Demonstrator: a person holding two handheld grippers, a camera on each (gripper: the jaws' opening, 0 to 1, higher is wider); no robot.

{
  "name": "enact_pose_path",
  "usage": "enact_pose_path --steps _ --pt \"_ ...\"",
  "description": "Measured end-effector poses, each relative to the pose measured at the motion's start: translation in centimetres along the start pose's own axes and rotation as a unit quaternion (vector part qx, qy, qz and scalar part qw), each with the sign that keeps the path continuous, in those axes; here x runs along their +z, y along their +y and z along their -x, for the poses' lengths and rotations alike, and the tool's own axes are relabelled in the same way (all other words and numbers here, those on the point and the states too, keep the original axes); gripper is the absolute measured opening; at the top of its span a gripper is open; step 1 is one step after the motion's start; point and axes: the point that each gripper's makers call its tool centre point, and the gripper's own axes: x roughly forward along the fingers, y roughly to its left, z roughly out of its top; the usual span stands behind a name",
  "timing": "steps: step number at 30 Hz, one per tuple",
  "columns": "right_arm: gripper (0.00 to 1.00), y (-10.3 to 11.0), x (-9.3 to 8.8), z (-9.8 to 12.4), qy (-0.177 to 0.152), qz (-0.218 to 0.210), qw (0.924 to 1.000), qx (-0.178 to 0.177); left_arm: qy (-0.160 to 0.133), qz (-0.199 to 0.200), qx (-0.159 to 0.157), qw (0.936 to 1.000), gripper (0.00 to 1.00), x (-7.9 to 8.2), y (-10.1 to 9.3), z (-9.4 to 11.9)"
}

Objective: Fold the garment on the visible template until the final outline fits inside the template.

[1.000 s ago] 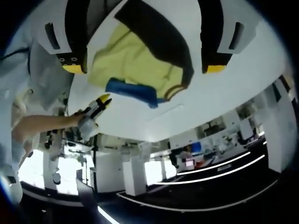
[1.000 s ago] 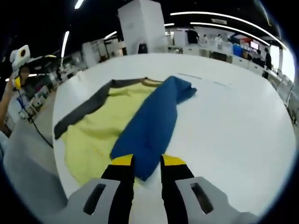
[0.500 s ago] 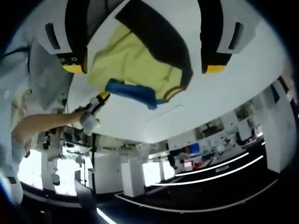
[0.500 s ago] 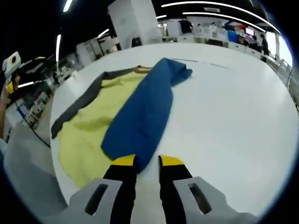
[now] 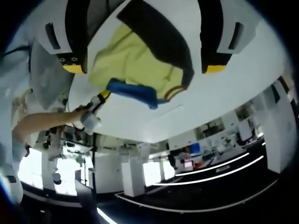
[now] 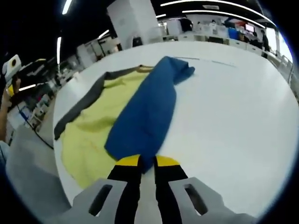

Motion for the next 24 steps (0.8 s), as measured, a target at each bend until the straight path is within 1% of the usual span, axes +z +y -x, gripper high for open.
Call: enact_pose_path --steps 3,9,13,17,24 --pt "0.03 -0.3 -0.1 0.2 0.001 -0.001 1.0 -0.003 0.0 0.001 0.001 1.0 0.98 0.0 0.1 0.0" --pt "0.02 -0.9 0.0 0.6 -0.004 -0.008 0.9999 -0.006 0.001 0.001 -0.002 1.0 0.97 -0.1 -0.1 -0.1" --pt "0.02 -1.3 0.2 0.9 -0.003 -0.008 0.9999 -0.014 0.0 0.003 -0.003 1.0 0.97 -0.1 -0.1 -0.1" --pt "0.02 -2.1 0.6 1.5 -0.005 -0.004 0.9997 -0.025 -0.002 0.005 -0.003 1.0 0.98 -0.1 0.0 -0.1" --pt "0.02 -4.2 1.2 2.9 -0.009 -0.002 0.9987 -0.05 -0.003 0.008 -0.006 1.0 0.97 -0.1 -0.1 -0.1"
